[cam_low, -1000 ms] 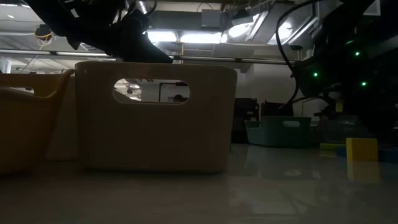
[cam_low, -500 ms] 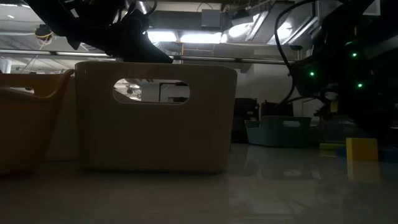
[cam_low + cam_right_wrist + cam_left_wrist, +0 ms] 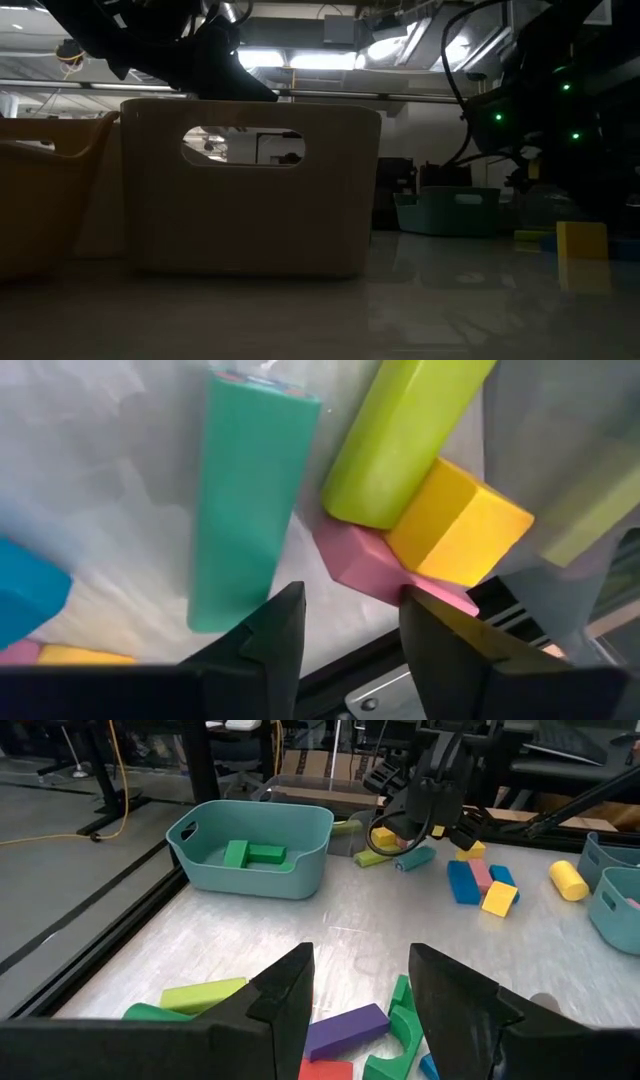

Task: Sort blocks
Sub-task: Put the pink block into the bottom green bin

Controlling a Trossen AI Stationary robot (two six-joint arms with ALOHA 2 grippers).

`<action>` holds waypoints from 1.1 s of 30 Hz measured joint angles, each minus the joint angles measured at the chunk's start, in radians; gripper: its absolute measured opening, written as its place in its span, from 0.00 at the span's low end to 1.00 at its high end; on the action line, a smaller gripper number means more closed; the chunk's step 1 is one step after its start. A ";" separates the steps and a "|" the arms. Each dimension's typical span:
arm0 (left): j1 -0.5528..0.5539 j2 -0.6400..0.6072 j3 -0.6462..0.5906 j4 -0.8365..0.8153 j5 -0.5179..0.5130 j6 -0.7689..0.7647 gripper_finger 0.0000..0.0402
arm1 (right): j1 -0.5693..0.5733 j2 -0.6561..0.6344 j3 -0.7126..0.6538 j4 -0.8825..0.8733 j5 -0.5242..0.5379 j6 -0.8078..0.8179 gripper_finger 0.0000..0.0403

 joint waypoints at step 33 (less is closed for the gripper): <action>0.000 0.000 0.000 0.000 0.000 0.000 0.39 | 0.001 -0.001 0.094 0.133 -0.058 -0.316 0.39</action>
